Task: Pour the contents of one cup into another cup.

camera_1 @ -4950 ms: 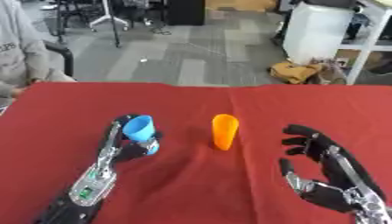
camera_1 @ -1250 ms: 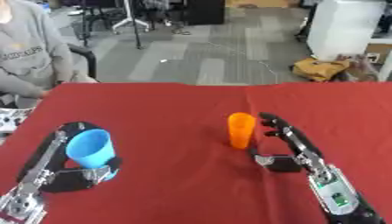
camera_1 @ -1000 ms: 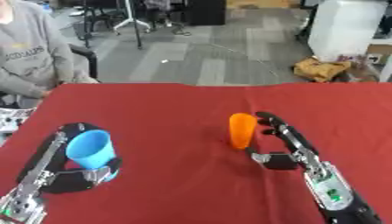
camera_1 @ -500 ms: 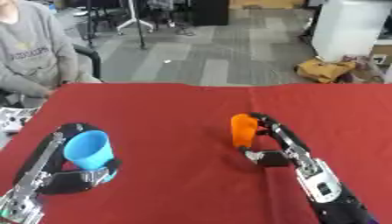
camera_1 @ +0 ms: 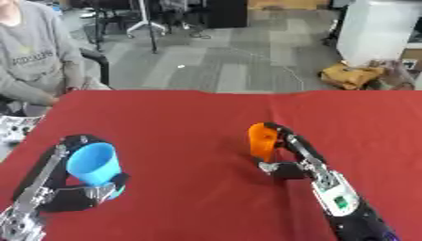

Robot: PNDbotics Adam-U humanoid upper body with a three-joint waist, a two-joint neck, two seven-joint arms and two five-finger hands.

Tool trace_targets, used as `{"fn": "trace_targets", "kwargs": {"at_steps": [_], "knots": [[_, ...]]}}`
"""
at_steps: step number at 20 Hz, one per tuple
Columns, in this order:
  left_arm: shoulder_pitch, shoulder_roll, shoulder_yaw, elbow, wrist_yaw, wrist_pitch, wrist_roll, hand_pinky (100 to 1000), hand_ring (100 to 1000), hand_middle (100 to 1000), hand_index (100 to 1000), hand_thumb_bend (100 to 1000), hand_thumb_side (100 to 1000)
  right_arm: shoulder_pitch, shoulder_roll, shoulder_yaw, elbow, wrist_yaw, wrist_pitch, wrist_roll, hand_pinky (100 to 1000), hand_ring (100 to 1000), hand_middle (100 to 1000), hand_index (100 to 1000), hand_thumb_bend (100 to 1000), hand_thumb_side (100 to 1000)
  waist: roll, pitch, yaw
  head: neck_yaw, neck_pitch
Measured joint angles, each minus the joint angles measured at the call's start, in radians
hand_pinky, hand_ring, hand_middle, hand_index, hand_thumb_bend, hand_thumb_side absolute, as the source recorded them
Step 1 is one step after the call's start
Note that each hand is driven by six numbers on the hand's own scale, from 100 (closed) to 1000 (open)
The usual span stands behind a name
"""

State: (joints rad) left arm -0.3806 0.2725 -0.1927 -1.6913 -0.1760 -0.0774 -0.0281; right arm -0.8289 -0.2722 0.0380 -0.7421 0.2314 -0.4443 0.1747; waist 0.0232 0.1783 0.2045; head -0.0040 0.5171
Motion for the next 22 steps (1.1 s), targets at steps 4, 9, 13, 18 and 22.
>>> {"fn": "trace_targets", "kwargs": {"at_steps": [4, 9, 13, 18, 22], "knots": [[0.0, 0.0, 0.0, 0.0, 0.0, 0.0, 0.0, 234, 339, 328, 595, 369, 100, -0.007, 0.004, 0.0, -0.003, -0.021, 0.008, -0.009, 783, 887, 924, 992, 345, 100, 0.0, 0.0, 0.0, -0.002, 0.0], [0.0, 0.0, 0.0, 0.0, 0.0, -0.001, -0.002, 234, 338, 327, 594, 374, 100, -0.008, 0.004, 0.0, -0.005, -0.026, 0.018, -0.012, 766, 872, 885, 994, 356, 100, -0.001, 0.0, 0.001, -0.003, -0.001], [0.0, 0.0, 0.0, 0.0, 0.0, -0.001, -0.002, 235, 338, 326, 594, 375, 100, -0.008, 0.004, 0.0, 0.004, -0.021, 0.024, -0.018, 759, 864, 869, 978, 365, 100, 0.0, 0.0, 0.003, -0.003, -0.001], [0.0, 0.0, 0.0, 0.0, 0.0, -0.001, -0.002, 235, 337, 326, 593, 376, 100, -0.008, 0.008, -0.002, 0.025, -0.013, 0.031, -0.025, 754, 853, 845, 963, 368, 100, 0.0, 0.0, 0.005, -0.003, -0.002], [0.0, 0.0, 0.0, 0.0, 0.0, -0.001, -0.002, 236, 337, 325, 593, 379, 100, -0.013, 0.013, -0.007, 0.036, -0.017, 0.035, -0.023, 748, 842, 821, 948, 367, 100, 0.002, 0.001, 0.006, -0.003, -0.002]]}}
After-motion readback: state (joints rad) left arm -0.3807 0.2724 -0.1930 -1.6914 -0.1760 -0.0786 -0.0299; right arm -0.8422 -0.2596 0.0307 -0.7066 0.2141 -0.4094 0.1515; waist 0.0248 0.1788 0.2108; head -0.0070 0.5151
